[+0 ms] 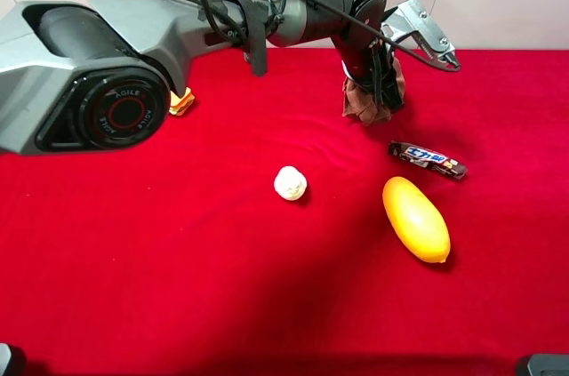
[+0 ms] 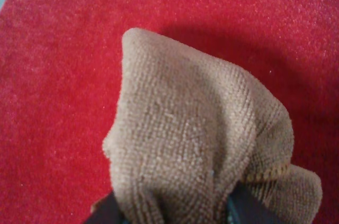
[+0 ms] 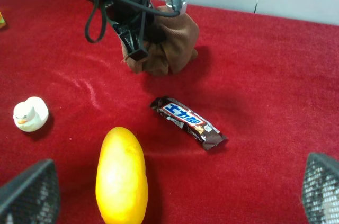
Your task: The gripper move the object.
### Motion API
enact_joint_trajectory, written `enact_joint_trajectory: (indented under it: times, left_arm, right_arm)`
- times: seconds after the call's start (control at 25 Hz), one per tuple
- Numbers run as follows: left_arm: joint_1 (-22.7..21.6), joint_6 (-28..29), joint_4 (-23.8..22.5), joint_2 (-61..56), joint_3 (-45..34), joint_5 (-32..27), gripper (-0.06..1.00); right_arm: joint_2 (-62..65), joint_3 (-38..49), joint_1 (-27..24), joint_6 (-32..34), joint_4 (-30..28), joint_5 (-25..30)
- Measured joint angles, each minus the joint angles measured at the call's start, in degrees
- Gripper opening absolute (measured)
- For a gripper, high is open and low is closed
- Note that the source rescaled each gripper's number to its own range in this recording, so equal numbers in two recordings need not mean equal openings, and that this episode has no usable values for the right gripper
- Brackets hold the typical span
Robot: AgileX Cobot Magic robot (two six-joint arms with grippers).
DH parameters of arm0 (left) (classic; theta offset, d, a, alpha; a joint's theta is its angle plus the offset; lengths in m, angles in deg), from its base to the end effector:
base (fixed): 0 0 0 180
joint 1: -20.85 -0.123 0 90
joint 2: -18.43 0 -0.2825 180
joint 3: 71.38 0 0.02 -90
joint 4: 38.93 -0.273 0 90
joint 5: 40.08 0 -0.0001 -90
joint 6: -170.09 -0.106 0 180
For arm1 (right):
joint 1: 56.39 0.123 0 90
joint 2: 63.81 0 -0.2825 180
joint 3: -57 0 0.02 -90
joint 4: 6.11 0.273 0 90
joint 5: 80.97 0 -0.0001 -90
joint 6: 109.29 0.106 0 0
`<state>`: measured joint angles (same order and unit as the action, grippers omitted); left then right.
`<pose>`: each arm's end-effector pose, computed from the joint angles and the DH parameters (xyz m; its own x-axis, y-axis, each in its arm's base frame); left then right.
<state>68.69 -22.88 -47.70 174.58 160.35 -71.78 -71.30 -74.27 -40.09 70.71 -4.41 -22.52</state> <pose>0.4099 -0.4400 0.1128 -0.2060 0.7463 -0.6329 0.8254 0.4800 0.2973 0.0299 0.0115 0.2839 -0.4051 -0.1023 -0.9085 -0.2964 0.9548 0.0247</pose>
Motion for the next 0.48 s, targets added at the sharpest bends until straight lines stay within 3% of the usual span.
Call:
enact_joint_trajectory:
  times: [0.24,0.48]
  left_arm:
    - [0.0,0.0,0.0,0.0,0.0,0.0,0.02]
    - [0.0,0.0,0.0,0.0,0.0,0.27,0.31]
  right_arm:
    - [0.0,0.0,0.0,0.0,0.0,0.0]
    - [0.0,0.0,0.0,0.0,0.0,0.0]
